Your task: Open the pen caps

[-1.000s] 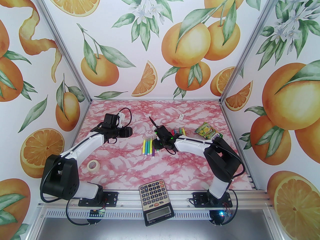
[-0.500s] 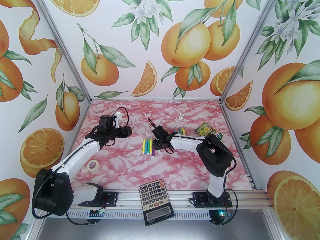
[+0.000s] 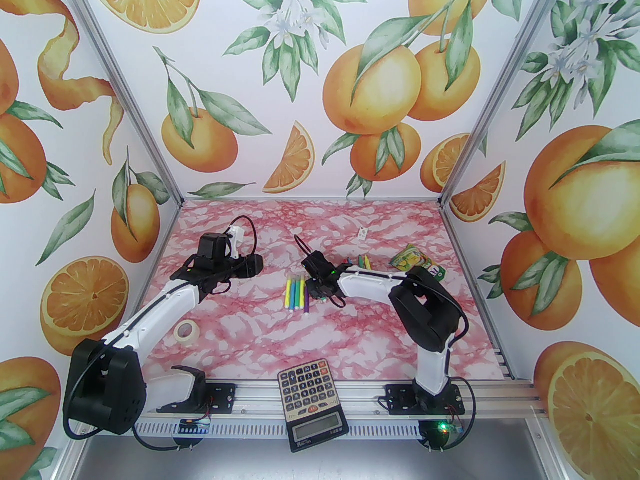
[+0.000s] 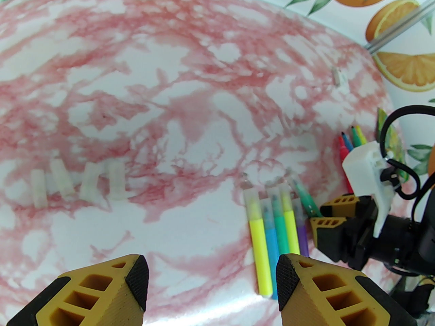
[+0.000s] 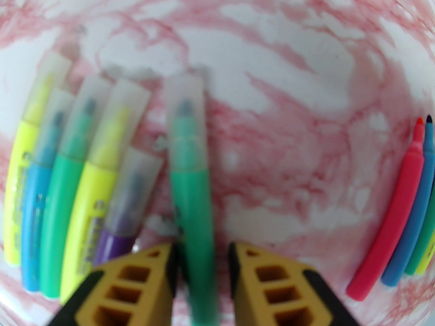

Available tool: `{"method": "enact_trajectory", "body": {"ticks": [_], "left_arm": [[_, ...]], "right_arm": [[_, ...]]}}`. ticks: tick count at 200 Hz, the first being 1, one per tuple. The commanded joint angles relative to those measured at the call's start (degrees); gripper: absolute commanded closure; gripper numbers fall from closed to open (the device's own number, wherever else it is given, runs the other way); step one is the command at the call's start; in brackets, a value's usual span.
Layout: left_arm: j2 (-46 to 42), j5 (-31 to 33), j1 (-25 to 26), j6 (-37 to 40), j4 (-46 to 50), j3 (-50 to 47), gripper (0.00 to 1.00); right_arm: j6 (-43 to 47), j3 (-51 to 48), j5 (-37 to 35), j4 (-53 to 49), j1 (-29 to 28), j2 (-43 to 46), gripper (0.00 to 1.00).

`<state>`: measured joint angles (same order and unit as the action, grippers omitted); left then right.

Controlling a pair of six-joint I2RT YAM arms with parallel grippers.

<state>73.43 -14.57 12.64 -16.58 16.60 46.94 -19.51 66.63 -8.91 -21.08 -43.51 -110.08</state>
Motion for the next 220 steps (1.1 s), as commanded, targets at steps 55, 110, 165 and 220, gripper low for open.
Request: {"method": "enact_trajectory", "body": {"ticks": [55, 110, 165, 220], "left_arm": [[1.79, -5.7, -0.43, -1.3, -5.12, -1.36, 0.34], [3.42, -11.0, -0.43, -2.49, -8.43, -1.41, 0.34], [5.98, -17.53, -0.07, -4.89, -12.83, -0.96, 0.34], [9.02, -20.73, 1.21, -7.5, -15.87, 1.05, 0.34]], "right_arm": [[-0.66, 1.8, 0.45, -1.72, -0.43, -2.75, 0.74], [-0.8, 0.15, 2.63, -0.25, 0.01, 0.75, 0.78], [-1.15, -4.04, 9.71, 6.06, 1.54, 7.76, 0.79], [-0.21, -7.12, 12.86, 9.75, 1.8, 13.56, 0.8]]}}
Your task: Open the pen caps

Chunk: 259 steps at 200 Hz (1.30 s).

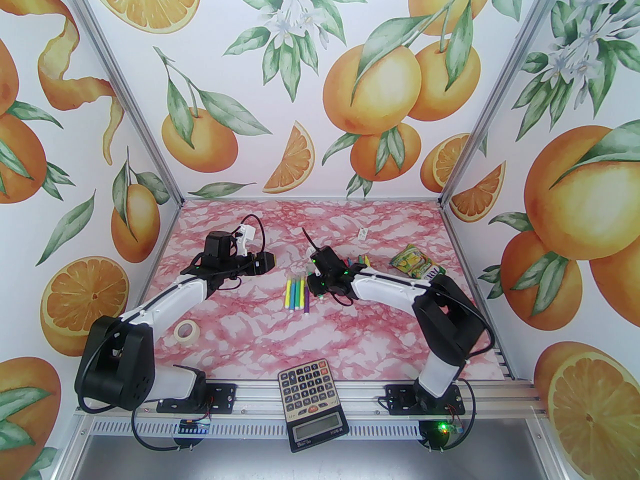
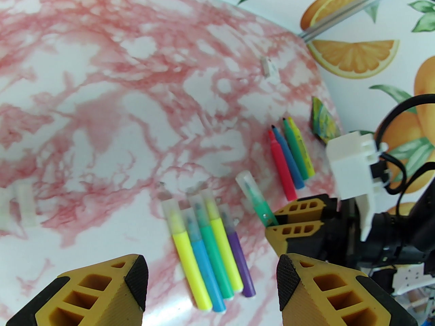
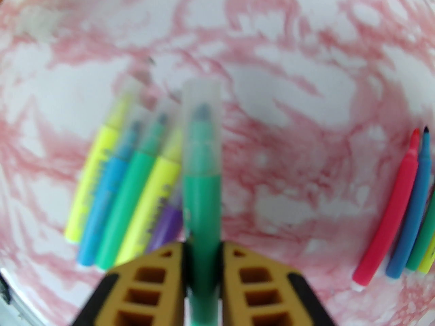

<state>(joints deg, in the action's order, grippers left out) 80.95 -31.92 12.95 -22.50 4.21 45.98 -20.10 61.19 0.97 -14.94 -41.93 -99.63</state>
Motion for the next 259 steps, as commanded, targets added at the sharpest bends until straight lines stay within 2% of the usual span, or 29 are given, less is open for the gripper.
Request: {"method": "enact_trajectory", "body": {"ticks": [1, 59, 148, 259], "left_arm": [[1.59, -3.53, 0.92, -1.62, -3.53, 2.05, 0.33], [5.8, -7.2, 4.31, -4.86, -7.56, 4.92, 0.34], [11.21, -10.25, 7.05, -8.67, -12.01, 8.47, 0.35], [12.17, -13.21, 8.48, -10.66, -13.77, 9.15, 0.52]], "right_arm": [[0.44, -1.73, 3.07, 3.69, 0.21, 3.16, 0.8], [1.72, -4.58, 8.34, 9.39, 0.16, 7.58, 0.81], [2.87, -7.15, 11.94, 13.68, -0.67, 11.28, 0.8], [3.05, -7.97, 10.98, 15.02, -1.05, 12.51, 0.81]]}}
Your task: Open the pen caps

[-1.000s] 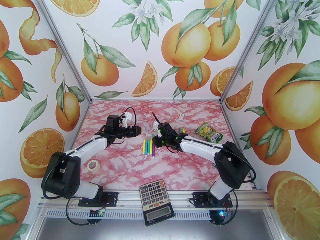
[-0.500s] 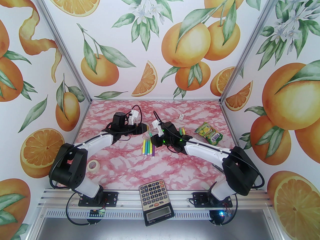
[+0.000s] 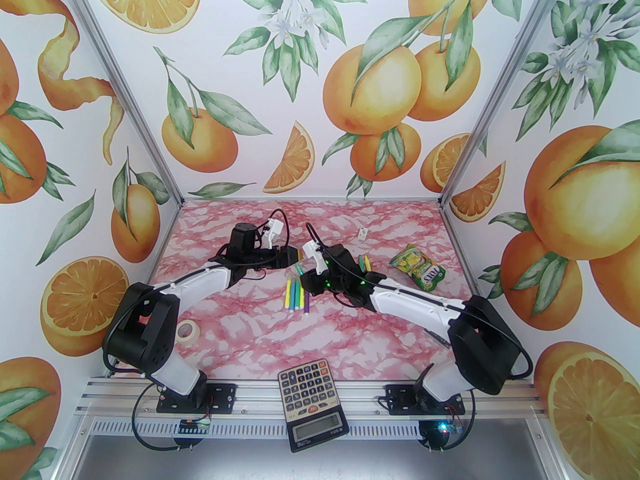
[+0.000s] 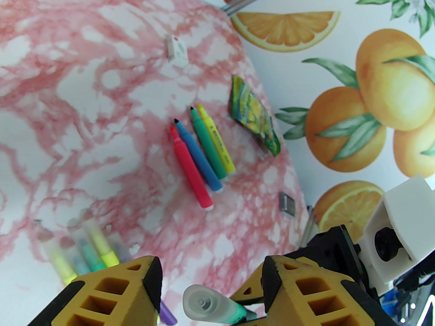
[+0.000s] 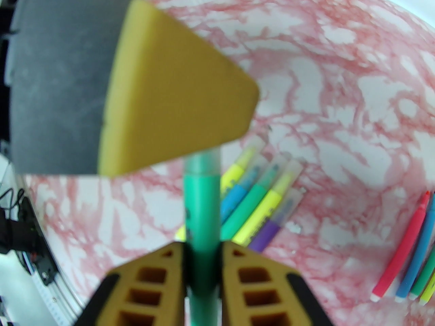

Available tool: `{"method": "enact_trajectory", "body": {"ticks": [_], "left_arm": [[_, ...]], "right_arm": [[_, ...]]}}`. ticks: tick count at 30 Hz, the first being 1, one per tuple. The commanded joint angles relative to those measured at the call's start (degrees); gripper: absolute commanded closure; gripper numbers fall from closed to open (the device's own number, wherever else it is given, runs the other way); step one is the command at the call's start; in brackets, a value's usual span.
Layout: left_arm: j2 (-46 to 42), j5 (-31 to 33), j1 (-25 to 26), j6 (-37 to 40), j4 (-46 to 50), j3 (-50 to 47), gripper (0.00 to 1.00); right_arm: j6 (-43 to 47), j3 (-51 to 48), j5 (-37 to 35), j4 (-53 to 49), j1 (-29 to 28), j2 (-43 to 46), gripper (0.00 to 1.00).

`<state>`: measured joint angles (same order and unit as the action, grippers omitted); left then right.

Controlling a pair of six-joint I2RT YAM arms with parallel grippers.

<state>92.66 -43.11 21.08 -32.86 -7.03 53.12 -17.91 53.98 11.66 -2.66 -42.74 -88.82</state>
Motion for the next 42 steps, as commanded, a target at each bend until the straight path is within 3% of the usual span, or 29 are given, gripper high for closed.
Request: {"method": "enact_trajectory", "body": {"ticks": [1, 18, 24, 28, 34, 42], "left_arm": [[0.48, -2.04, 0.36, -0.33, -2.54, 2.0, 0.52], [0.55, -3.82, 0.72, -1.68, -3.32, 2.25, 0.8], [0.22, -4.51, 0.75, -2.81, -3.95, 2.42, 0.91], [-0.09, -5.48, 0.85, -3.43, -4.47, 2.55, 0.93], [-0.28, -6.45, 0.8, -4.3, -4.82, 2.43, 0.95], [-0.28, -7.9, 0.8, -6.12, -6.95, 2.5, 0.99]], "right_arm": [[0.86, -0.78, 0.25, 2.74, -0.28, 1.7, 0.81], [0.65, -1.41, -1.03, 3.86, -0.25, 2.2, 0.8], [0.77, -1.59, -0.81, 3.98, -0.28, 1.21, 0.66], [0.77, -1.33, -0.25, 4.24, -0.24, 0.14, 0.64], [0.67, -0.92, 0.18, 4.94, -0.26, -0.91, 0.66], [1.48, 0.26, 0.47, 4.02, -0.26, -2.03, 0.75]]}}
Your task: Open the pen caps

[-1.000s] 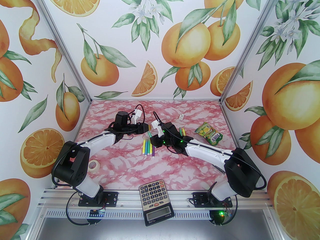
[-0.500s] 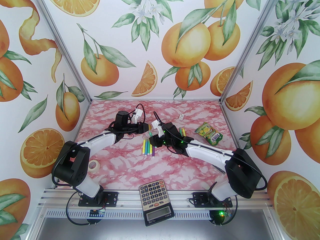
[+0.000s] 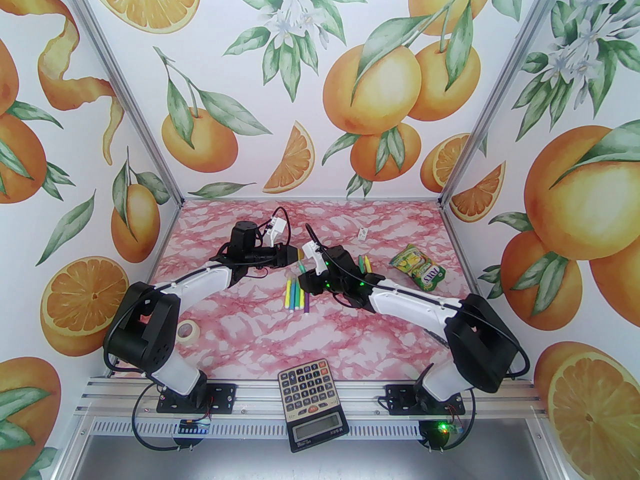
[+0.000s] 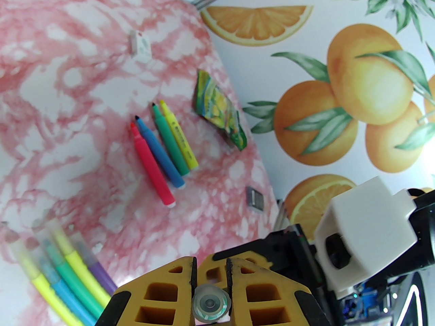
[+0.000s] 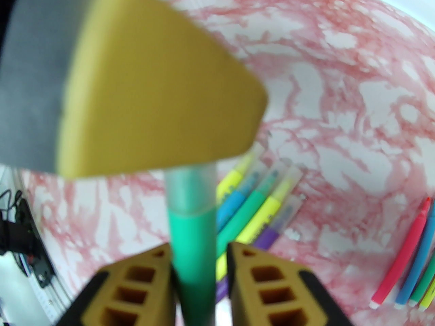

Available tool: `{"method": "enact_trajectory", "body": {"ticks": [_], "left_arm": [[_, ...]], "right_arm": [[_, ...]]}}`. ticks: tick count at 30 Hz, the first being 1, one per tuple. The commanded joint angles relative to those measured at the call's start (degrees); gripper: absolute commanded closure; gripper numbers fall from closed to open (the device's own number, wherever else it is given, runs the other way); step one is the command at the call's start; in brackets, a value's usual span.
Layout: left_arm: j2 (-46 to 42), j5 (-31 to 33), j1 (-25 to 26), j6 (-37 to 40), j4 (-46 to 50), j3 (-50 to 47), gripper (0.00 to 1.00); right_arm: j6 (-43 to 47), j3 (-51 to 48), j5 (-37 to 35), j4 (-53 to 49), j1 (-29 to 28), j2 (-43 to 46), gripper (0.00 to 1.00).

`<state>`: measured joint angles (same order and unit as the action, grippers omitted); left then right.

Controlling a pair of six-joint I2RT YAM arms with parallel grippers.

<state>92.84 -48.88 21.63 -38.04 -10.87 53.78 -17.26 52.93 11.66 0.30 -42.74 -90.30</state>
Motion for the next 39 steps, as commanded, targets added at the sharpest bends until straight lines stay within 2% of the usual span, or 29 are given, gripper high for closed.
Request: {"method": "enact_trajectory", "body": {"ticks": [1, 14, 26, 39], "left_arm": [[-0.44, -2.13, 0.26, -1.0, -3.1, 1.93, 1.0], [-0.55, 1.5, -2.21, -2.7, -2.2, 2.73, 1.0], [-1.08, 1.95, -6.98, -5.38, -2.71, 3.18, 1.0], [-1.86, 2.21, -8.89, -5.58, -1.39, 3.52, 1.0]], "right_arm": [[0.82, 1.13, 0.36, 1.12, -0.25, -0.49, 0.76], [3.79, -3.23, 0.2, 0.45, -0.28, 2.92, 0.92], [6.61, -7.96, -1.38, 0.14, -0.27, 5.52, 0.95], [7.72, -10.61, -2.17, 1.29, -0.3, 6.87, 0.98]]}}
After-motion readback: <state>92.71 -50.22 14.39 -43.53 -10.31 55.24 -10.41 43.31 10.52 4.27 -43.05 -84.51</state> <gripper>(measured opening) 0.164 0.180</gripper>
